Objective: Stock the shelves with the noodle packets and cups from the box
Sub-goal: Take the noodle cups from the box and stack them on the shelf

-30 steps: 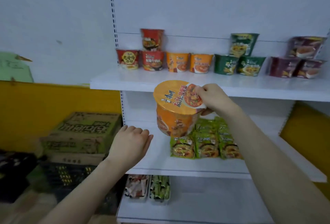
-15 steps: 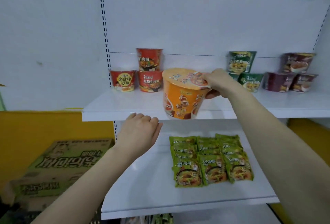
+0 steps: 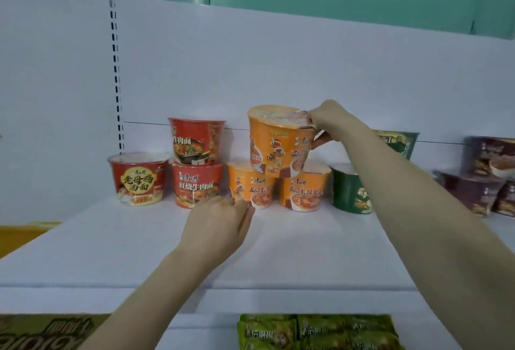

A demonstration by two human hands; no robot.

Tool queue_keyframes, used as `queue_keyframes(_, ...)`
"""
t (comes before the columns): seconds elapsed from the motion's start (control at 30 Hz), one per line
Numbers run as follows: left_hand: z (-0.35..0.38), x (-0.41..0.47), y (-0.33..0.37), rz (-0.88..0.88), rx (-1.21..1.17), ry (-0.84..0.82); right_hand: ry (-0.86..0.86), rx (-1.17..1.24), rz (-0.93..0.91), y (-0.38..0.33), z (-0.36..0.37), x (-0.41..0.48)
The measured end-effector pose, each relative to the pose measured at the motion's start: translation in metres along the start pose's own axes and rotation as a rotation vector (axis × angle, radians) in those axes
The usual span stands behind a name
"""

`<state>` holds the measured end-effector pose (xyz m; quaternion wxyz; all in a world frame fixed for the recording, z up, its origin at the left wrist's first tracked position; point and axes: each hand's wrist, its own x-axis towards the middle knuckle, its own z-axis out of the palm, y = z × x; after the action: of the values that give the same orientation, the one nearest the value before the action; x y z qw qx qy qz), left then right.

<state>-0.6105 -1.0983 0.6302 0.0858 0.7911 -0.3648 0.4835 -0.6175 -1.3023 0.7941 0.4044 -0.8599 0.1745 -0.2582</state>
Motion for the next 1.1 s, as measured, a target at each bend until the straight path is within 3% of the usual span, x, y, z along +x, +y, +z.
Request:
queue_keyframes(0.53,0.065,0.004,-0.004,-0.024,0.010,-0.292,-0.167,-0.322,0.169,0.013,0.029,0.111)
queue_keyframes(0.63,0.062,0.003,-0.002,-0.021,-0.086,-0.290,-0.204,-0.338,0.225,0.014,0.032,0.114)
queue_keyframes(0.87,0.067,-0.004,-0.001,-0.067,-0.218,-0.529,-0.211,-0.344,0.288,0.015,0.035,0.116)
queue_keyframes(1.1,0.061,-0.004,0.000,-0.090,-0.257,-0.623,-0.178,-0.252,0.219,0.016,0.035,0.118)
